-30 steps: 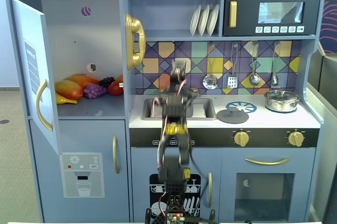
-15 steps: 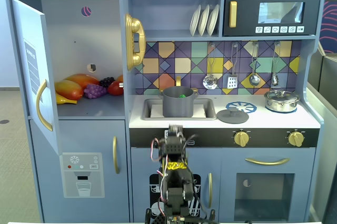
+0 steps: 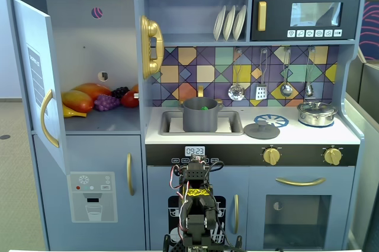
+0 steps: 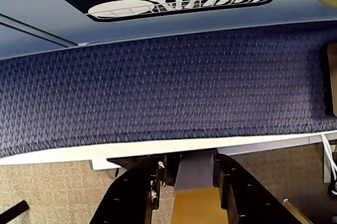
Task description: Pick up the green pineapple from the left cabinet and place it in the gray recipient
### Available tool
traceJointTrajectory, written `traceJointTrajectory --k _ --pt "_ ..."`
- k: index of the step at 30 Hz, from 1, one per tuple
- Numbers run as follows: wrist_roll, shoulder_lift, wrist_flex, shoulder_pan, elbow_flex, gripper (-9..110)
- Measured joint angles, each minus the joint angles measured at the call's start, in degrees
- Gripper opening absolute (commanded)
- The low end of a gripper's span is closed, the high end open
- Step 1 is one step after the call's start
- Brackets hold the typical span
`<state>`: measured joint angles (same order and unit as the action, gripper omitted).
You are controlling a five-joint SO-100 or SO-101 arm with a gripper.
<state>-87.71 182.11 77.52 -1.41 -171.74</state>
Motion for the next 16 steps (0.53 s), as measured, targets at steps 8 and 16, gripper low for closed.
traceJointTrajectory --k 8,16 --pt "-0.1 0.0 0.0 0.0 0.0 5" --pt "-0.2 0.0 0.0 0.0 0.0 6"
